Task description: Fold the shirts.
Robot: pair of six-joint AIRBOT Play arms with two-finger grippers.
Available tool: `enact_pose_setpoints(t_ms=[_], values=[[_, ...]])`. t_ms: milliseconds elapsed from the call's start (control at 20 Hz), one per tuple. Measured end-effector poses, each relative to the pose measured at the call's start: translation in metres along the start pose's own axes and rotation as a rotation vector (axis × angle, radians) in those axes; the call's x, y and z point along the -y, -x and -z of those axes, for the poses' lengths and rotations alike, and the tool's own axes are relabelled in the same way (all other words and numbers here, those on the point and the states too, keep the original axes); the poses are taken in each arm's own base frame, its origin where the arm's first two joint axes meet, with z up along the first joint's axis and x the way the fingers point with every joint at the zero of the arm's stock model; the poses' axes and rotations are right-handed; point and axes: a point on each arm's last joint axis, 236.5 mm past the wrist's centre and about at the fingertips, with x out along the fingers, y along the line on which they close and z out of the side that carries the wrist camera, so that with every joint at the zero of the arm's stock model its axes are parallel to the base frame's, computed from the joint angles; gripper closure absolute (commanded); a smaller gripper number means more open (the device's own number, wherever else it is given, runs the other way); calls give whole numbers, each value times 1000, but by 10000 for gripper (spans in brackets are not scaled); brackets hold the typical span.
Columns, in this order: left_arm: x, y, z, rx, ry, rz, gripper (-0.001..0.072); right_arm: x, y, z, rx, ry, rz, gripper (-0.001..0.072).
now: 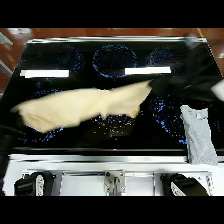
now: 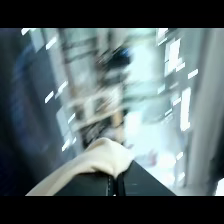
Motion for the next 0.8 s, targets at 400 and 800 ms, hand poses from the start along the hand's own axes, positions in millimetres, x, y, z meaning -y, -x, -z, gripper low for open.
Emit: enact_pose_setpoints(t_ms=[400,800], values=[[173,47,-18,139,-482,324,670,-52,170,-104,483,99,79,652],[215,70,8,93,-711,388,670,-55,232,-92,570,128,175,652]])
